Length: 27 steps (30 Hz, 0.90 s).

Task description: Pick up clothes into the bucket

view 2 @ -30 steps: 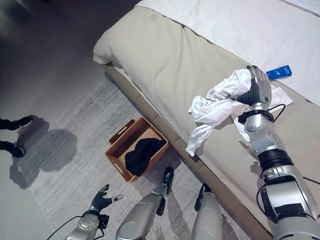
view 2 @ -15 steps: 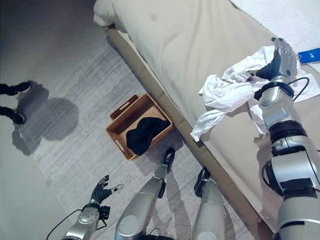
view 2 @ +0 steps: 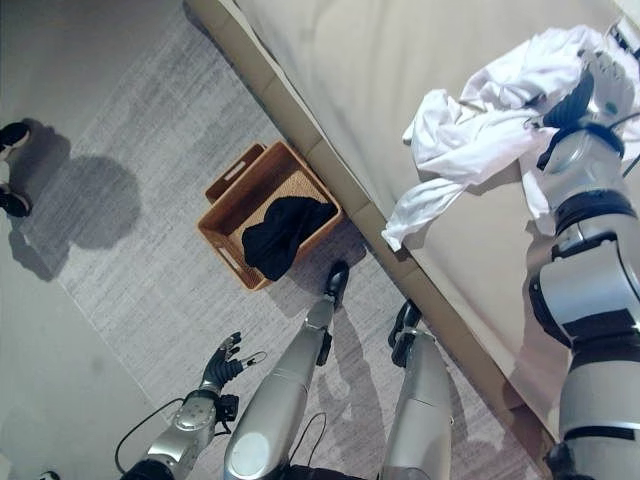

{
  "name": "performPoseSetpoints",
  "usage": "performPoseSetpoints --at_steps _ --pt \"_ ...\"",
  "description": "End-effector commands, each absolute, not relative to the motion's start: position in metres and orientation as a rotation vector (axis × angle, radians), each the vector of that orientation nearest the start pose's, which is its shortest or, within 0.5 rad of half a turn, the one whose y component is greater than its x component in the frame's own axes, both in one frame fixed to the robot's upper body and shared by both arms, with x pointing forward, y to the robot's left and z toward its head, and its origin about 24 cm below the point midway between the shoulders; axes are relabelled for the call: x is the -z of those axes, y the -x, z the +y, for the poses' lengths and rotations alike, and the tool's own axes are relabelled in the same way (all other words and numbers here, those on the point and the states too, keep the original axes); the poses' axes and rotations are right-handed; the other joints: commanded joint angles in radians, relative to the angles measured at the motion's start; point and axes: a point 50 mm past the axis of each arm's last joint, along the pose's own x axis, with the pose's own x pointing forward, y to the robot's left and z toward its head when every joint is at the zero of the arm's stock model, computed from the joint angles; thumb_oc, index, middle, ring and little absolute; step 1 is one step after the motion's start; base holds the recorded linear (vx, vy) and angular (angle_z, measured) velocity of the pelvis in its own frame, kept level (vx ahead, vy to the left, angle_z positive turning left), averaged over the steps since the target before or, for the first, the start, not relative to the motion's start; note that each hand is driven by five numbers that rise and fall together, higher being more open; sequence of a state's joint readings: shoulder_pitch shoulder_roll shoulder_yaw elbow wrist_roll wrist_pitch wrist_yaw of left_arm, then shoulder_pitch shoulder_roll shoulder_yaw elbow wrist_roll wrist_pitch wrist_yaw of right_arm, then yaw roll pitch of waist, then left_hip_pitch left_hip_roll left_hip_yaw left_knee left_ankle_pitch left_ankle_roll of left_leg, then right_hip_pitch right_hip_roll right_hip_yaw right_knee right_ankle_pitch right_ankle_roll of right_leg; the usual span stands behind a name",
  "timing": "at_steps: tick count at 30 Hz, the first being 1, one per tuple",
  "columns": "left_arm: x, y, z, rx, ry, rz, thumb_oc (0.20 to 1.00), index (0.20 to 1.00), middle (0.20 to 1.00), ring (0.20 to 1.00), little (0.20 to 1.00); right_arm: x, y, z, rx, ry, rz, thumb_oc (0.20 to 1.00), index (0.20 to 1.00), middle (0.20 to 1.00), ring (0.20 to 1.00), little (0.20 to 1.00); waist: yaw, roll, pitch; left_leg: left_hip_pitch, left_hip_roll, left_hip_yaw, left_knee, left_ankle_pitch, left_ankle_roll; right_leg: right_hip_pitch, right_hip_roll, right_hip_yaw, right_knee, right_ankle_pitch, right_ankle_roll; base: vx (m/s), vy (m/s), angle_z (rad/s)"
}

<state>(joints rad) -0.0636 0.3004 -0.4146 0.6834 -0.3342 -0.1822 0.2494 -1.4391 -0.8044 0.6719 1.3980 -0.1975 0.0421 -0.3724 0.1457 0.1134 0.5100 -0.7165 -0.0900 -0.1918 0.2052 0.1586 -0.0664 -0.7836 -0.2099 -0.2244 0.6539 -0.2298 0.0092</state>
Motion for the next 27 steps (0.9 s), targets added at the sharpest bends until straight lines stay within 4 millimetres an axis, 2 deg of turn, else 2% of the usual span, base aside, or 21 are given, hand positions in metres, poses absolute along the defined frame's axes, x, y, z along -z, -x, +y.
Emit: performPoseSetpoints --at_steps 1,2,3,4,5,9,19,25,26,27 --pt "0.077 -0.216 0.192 -0.103 -0.151 0.478 1.0 1.0 1.0 1.0 1.0 -0.34 -0.36 -0.354 0.888 1.307 -0.061 1.0 1.0 1.0 1.0 1.0 0.001 -0.021 0.01 0.01 -0.008 0.036 0.149 -0.178 0.04 0.042 0.001 0.058 -0.097 0.095 0.074 0.01 -0.01 -0.07" --pt "0.075 -0.218 0.191 -0.103 -0.145 0.469 1.0 1.0 1.0 1.0 1.0 -0.342 -0.358 -0.355 0.894 1.314 -0.058 1.0 1.0 1.0 1.0 1.0 0.001 -0.021 0.01 0.004 -0.008 0.038 0.144 -0.175 0.039 0.034 0.001 0.058 -0.099 0.098 0.075 0.01 -0.016 -0.05" --pt "0.074 -0.219 0.189 -0.096 -0.138 0.46 1.0 1.0 1.0 1.0 1.0 -0.345 -0.356 -0.358 0.9 1.318 -0.054 0.831 0.831 0.831 0.831 0.831 0.002 -0.021 0.01 0.0 -0.008 0.037 0.135 -0.171 0.039 0.028 0.002 0.058 -0.102 0.099 0.076 0.01 -0.01 -0.06" --pt "0.072 -0.221 0.187 -0.09 -0.13 0.451 1.0 1.0 1.0 1.0 1.0 -0.346 -0.355 -0.359 0.902 1.313 -0.051 0.256 0.256 0.256 0.256 0.256 0.002 -0.021 0.01 -0.004 -0.007 0.037 0.128 -0.166 0.038 0.022 0.002 0.057 -0.104 0.101 0.077 0.01 -0.012 -0.05" --pt "0.071 -0.222 0.186 -0.084 -0.125 0.447 1.0 1.0 1.0 1.0 1.0 -0.348 -0.354 -0.36 0.907 1.304 -0.055 0.2 0.2 0.2 0.2 0.2 0.002 -0.02 0.01 -0.004 -0.007 0.035 0.12 -0.163 0.038 0.019 0.001 0.056 -0.107 0.101 0.078 0.01 -0.01 -0.03" --pt "0.066 -0.228 0.181 -0.074 -0.113 0.426 1.0 1.0 1.0 1.0 1.0 -0.358 -0.353 -0.357 0.917 1.276 -0.108 0.2 0.2 0.2 0.2 0.2 0.0 -0.02 0.01 -0.003 -0.005 0.035 0.087 -0.149 0.036 0.008 -0.001 0.049 -0.122 0.107 0.082 0.0 -0.004 -0.01" --pt "0.064 -0.231 0.177 -0.068 -0.109 0.41 1.0 1.0 1.0 1.0 1.0 -0.365 -0.357 -0.344 0.895 1.22 -0.212 0.2 0.2 0.2 0.2 0.2 -0.007 -0.029 0.01 0.019 -0.004 0.04 0.061 -0.144 0.035 0.017 -0.003 0.05 -0.141 0.114 0.086 0.0 -0.002 0.0" --pt "0.07 -0.226 0.187 -0.096 -0.139 0.437 1.0 1.0 1.0 1.0 1.0 -0.376 -0.363 -0.324 0.856 1.174 -0.335 0.2 0.2 0.2 0.2 0.2 -0.022 -0.051 0.01 0.054 -0.002 0.064 0.104 -0.18 0.036 0.064 -0.003 0.061 -0.144 0.118 0.09 -0.02 0.027 -0.04" --pt "0.072 -0.226 0.195 -0.114 -0.165 0.45 1.0 1.0 1.0 1.0 1.0 -0.388 -0.364 -0.311 0.837 1.142 -0.413 0.2 0.2 0.2 0.2 0.2 -0.028 -0.063 0.01 0.054 0.003 0.082 0.125 -0.169 0.042 0.076 0.002 0.062 -0.16 0.155 0.084 0.0 0.044 -0.06" --pt "0.073 -0.224 0.194 -0.114 -0.165 0.457 1.0 1.0 1.0 1.0 1.0 -0.385 -0.365 -0.311 0.832 1.146 -0.407 0.2 0.2 0.2 0.2 0.2 -0.028 -0.065 0.01 0.076 0.003 0.08 0.13 -0.201 0.04 0.093 0.004 0.072 -0.147 0.123 0.092 -0.08 0.108 -0.27"
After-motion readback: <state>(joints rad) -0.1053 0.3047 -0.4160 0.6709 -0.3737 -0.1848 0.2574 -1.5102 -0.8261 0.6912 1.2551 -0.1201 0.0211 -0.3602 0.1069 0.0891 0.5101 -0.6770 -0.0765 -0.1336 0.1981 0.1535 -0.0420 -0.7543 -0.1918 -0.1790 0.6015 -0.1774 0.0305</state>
